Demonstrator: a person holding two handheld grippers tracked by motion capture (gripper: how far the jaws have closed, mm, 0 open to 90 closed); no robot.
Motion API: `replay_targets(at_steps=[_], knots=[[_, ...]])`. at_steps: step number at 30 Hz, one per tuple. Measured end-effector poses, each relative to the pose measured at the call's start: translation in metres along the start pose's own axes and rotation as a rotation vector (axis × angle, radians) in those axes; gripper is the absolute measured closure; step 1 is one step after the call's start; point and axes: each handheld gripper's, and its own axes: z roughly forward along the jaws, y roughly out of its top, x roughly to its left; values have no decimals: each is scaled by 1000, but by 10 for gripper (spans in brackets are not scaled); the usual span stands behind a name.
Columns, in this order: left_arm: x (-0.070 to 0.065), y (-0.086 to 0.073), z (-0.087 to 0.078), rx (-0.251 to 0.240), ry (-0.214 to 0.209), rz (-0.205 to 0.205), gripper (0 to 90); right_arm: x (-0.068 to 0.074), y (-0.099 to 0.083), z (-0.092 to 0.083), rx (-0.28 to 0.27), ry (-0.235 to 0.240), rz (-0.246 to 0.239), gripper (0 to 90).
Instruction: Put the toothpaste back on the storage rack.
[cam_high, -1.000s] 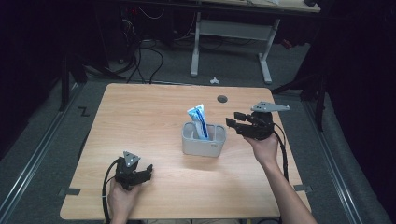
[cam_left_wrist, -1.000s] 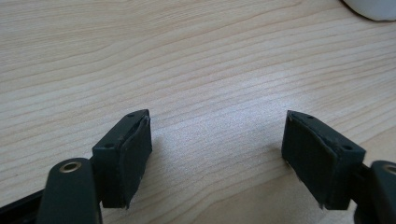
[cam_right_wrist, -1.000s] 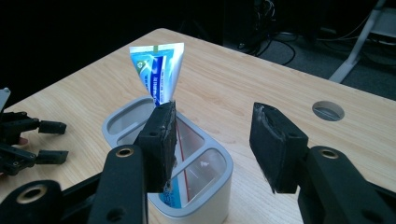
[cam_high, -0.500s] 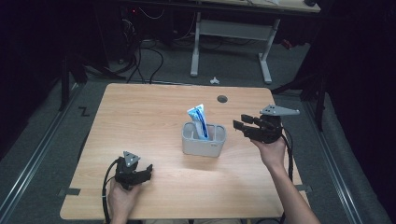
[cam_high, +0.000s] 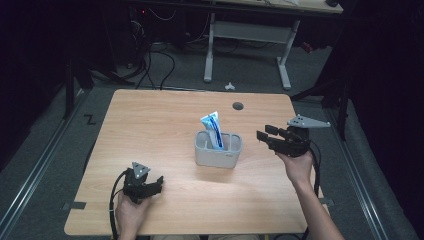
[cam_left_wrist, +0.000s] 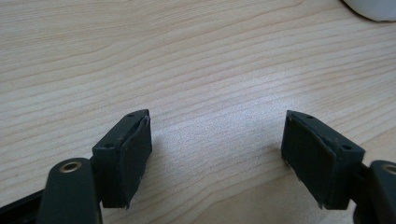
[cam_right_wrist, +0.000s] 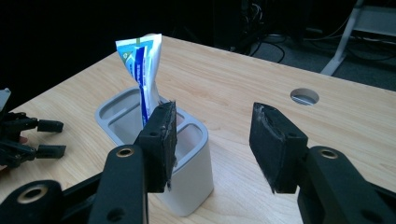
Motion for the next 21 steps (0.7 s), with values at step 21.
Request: replay_targets(at_steps=[21], knots=[[0, 0, 0, 2, 0, 1, 251, -8, -13, -16, -20, -25, 23, 517]])
